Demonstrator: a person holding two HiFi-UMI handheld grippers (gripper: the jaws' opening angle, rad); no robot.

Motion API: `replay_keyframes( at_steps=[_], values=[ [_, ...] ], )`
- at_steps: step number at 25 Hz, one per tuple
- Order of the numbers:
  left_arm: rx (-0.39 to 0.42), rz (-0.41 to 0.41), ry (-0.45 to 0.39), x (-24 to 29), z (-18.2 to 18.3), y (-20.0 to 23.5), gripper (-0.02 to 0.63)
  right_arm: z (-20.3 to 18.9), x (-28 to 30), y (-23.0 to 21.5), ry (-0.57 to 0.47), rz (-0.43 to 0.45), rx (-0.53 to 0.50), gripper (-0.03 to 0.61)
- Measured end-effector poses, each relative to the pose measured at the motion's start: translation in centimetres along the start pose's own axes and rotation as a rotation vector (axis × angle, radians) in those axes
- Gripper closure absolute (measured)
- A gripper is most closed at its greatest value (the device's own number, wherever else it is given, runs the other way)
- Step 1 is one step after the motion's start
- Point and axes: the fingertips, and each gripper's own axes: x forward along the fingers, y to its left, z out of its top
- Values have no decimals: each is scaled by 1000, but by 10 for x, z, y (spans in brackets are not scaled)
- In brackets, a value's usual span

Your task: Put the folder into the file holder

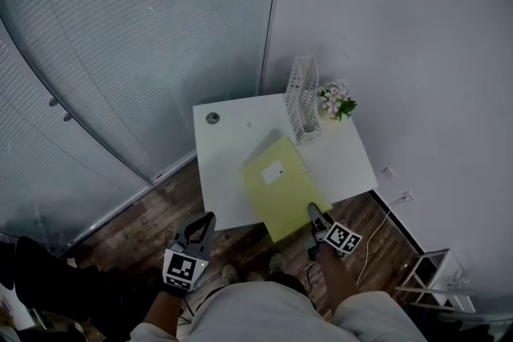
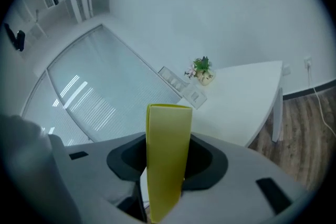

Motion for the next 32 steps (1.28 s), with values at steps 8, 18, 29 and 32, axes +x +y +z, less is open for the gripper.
replay_keyframes(
  at_steps=[8, 18, 29, 32],
  values=[
    [14, -28, -48, -10, 10, 3, 604, 31, -10, 37, -35, -65, -271, 416],
    [35, -62, -85, -21, 17, 4, 604, 64, -26, 76, -107, -96, -395, 416],
    [36, -75, -101, -34, 16, 6, 604, 166, -45, 109, -202, -134, -516, 417],
    [34, -70, -100, -39, 14, 7, 604, 193, -43, 113, -213, -156, -544, 417]
  ],
)
